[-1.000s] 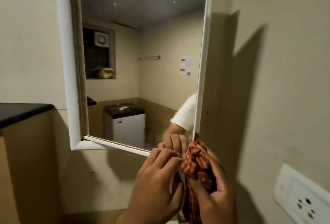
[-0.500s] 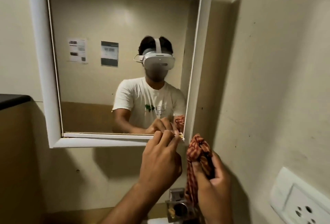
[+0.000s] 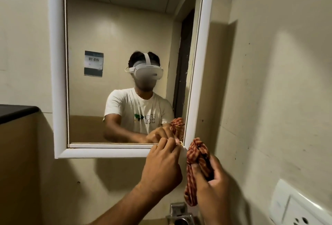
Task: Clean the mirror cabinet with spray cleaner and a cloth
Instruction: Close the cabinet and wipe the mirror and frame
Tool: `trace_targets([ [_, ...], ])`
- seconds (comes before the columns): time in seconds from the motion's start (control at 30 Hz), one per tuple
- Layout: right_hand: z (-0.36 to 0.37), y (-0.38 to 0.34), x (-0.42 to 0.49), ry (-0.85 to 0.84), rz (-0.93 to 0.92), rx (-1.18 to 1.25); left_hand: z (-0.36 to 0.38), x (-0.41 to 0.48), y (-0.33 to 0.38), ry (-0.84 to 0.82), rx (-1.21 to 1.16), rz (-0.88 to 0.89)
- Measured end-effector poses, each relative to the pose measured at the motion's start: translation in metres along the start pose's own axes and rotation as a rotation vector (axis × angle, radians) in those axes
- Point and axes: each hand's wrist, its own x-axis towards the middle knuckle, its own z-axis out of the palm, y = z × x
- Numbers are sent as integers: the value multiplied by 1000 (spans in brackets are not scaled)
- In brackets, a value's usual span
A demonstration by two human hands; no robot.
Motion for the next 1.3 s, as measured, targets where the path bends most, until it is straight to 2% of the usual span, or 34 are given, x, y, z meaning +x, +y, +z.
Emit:
trace_targets([
  [0.1,5,-17,10,-18,-80,-37,-13,6,-4,-50,-6,65],
  [0.27,17,-55,38,-16,-244,-39,-66,54,-20,234,118,215],
  [0.4,26,-92,70,7,-421,-55,-129,120,-39,309,296,238],
  [0.53,36,-133,105,-4,-589,-84,-180,168,-44,215,469,152],
  [0.63,46,-162,136,26,-717,-134,-192,186,-45,143,479,105],
  [0.8,62,-211,196,224,-916,-238,-185,191,-43,137,521,83],
  [0.93,73,-265,243,293,-933,-281,-185,191,-43,104,536,69],
  [1.07,87,-305,275,241,-912,-458,-186,191,-43,76,538,67],
  [1.2,85,-290,276,238,-912,-521,-185,191,-42,79,540,67],
  [1.3,82,-240,257,254,-946,-464,-184,189,-40,82,557,71],
])
